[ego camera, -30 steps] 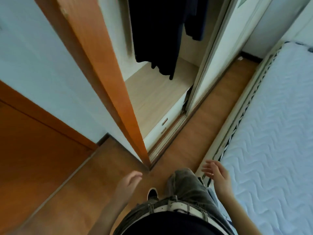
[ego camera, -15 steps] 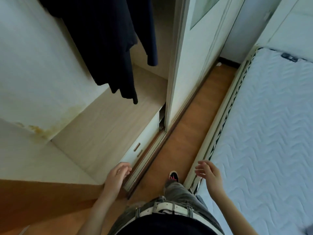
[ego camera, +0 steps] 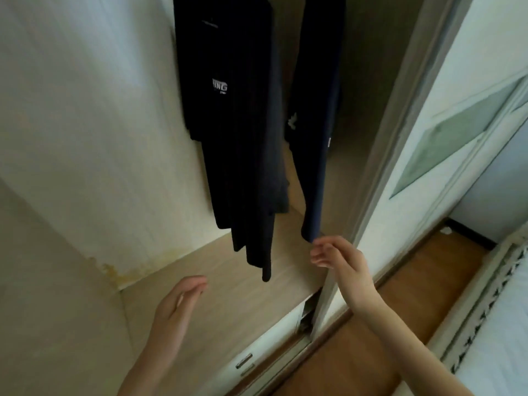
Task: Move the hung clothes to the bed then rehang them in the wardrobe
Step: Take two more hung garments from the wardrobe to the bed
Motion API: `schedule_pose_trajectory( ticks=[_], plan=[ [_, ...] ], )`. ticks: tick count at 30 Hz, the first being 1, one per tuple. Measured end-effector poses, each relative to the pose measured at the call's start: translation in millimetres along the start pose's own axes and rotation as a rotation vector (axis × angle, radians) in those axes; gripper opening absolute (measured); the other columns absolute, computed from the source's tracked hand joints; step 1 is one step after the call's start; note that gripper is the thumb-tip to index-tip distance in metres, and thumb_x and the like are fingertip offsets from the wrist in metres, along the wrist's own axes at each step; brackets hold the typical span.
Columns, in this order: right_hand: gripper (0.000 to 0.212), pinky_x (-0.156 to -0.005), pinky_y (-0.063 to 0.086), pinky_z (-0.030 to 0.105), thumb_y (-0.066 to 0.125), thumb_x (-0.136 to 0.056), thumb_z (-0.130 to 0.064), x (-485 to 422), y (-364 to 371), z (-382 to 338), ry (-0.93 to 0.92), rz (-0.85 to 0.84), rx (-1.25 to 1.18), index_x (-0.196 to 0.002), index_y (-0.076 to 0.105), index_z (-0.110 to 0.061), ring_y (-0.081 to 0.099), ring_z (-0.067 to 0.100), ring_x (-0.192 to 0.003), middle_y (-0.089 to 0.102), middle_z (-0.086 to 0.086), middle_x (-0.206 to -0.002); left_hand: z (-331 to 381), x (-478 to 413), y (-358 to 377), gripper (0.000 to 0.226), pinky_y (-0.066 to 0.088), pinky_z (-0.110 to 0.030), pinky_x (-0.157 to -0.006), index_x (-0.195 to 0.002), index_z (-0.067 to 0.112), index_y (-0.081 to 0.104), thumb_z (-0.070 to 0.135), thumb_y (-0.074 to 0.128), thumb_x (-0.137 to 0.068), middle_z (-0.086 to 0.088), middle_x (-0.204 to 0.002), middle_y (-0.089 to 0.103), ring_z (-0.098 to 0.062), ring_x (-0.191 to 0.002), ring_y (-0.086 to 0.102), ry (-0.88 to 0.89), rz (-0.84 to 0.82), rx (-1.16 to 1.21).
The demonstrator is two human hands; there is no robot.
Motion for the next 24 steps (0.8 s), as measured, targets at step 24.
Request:
schedule_pose_trajectory(
  ticks=[24],
  plan=[
    [0.021, -0.061, 0.047, 0.029, 0.051, -0.097, -0.016, -368, -7, -351, -0.079, 0.286, 0.566, -0.079, 0.052, -0.007, 0.055, 0.02, -0.072, 0.058, 0.012, -0.082, 424, -272, 49, 0.028, 0.047, -0.022, -0.049, -0.085, 0.0, 0.054, 0.008, 0.033, -0.102, -0.01, -0.072, 0.053, -0.018, -0.058, 0.058, 0.149, -0.283, 0.858]
  ],
)
Point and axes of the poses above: each hand's wrist, its own x-axis away from the middle knuckle, its own y-axis out of the palm, z = x × y, the point moved 5 cm from there along -x, towards the middle knuckle
